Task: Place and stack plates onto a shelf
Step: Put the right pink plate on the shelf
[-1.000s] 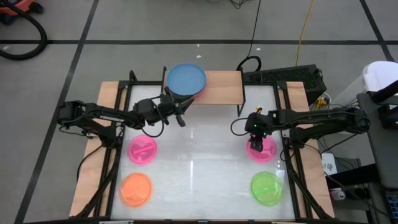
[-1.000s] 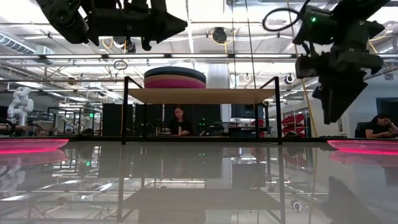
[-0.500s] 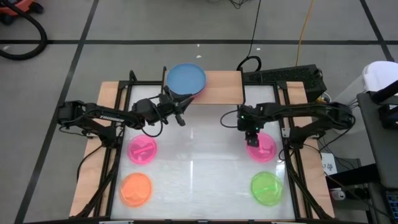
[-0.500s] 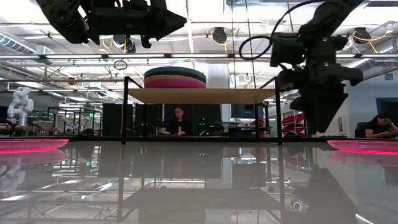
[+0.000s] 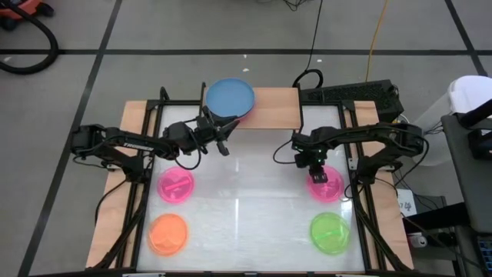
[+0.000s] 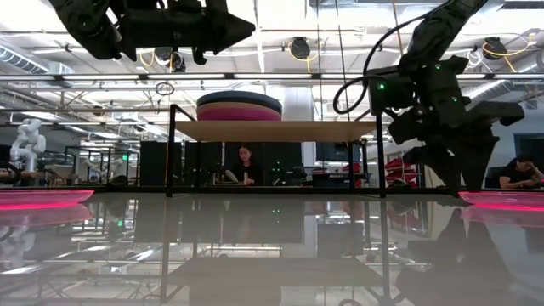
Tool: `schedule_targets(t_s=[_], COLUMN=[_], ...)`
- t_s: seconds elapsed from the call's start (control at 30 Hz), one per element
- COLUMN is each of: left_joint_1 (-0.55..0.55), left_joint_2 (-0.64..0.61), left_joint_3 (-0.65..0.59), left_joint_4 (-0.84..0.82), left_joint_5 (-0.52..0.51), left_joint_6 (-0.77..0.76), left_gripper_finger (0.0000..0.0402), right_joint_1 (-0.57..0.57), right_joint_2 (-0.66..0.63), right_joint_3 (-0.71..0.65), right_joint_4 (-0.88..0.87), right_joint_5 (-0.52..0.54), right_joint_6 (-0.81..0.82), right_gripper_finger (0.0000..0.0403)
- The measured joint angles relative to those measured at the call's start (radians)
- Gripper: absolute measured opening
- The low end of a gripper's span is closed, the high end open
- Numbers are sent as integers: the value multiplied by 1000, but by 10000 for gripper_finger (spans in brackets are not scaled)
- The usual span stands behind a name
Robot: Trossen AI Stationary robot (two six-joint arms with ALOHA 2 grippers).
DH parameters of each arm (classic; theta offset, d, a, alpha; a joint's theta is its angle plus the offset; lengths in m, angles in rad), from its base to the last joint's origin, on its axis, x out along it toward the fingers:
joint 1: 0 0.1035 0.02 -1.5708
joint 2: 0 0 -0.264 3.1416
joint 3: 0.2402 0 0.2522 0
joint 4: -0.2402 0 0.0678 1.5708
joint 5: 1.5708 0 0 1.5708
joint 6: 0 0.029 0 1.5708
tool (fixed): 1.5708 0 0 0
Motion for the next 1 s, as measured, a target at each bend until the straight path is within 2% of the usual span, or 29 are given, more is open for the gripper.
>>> schedule_targets(t_s=[0.1,0.3,0.43,0.67,0.8,1.0], left_joint_1=[0,0,0,0,0,-6], left_joint_2=[0,0,0,0,0,-2], left_joint_3=[0,0,0,0,0,0], left_joint_4=[-1,0,0,0,0,16], left_joint_5=[0,0,0,1,1,8], left_joint_6=[-1,-1,-2,-3,-3,-26], left_gripper_finger=[88,88,88,88,88,88], right_joint_1=[0,0,0,0,0,0], right_joint_2=[6,4,4,0,-33,-136], right_joint_3=[0,0,0,55,129,279], right_joint_4=[1,-9,-15,-24,-21,94], right_joint_5=[2,60,103,108,108,113], right_joint_6=[-6,-23,-21,21,13,-27], right_gripper_finger=[115,12,4,0,0,0])
